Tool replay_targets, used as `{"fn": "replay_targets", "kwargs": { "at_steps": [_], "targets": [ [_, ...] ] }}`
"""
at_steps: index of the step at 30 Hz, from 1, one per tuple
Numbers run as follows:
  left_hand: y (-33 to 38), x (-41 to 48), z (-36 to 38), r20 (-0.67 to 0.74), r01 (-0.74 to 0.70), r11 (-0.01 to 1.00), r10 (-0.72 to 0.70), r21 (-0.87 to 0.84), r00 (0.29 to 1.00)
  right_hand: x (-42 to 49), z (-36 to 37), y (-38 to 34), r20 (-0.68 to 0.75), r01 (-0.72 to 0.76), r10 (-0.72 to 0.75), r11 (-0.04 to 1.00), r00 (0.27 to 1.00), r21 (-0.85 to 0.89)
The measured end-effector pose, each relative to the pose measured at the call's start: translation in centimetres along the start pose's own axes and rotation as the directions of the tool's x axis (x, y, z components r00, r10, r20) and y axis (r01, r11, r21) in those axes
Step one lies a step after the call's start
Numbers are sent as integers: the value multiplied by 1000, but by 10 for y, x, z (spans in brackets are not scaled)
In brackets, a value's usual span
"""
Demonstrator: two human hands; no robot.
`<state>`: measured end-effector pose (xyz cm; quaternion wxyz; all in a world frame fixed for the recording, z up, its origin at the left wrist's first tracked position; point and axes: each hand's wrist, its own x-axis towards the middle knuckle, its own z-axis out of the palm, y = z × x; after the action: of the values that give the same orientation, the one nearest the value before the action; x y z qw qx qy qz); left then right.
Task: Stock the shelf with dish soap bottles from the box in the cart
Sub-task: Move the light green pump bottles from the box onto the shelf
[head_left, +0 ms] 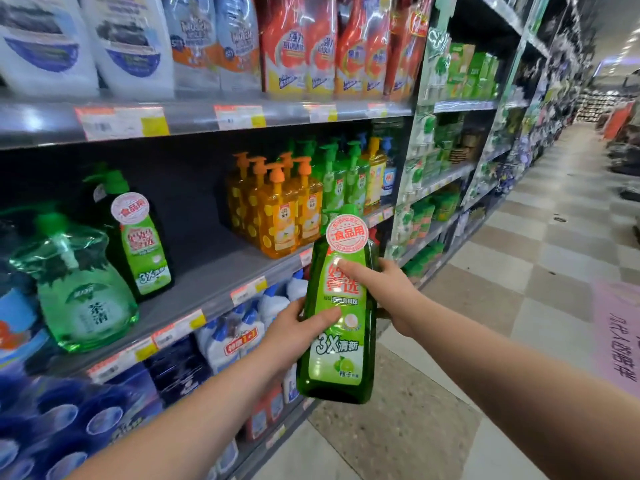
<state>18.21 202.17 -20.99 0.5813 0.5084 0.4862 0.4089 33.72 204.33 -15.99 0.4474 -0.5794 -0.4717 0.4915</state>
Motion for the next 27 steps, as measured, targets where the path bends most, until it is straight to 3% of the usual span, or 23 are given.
{"fn": "replay_targets", "kwargs": {
  "at_steps": [6,10,19,27],
  "targets": [
    [0,53,-27,-186,-1,1000,2,6,982,83,25,-6,205,40,-43,999,978,16],
    [7,82,-45,-321,-13,1000,7,-19,947,134,48,-21,371,66,-77,997,925,41],
    [27,110,-74,-645,-65,998,35,-23,763,213,113,-56,665,184,-139,983,734,3],
    [21,84,-123,-767,-16,1000,24,18,642,213,182,-58,815,317,-187,948,549,4]
  ]
}}
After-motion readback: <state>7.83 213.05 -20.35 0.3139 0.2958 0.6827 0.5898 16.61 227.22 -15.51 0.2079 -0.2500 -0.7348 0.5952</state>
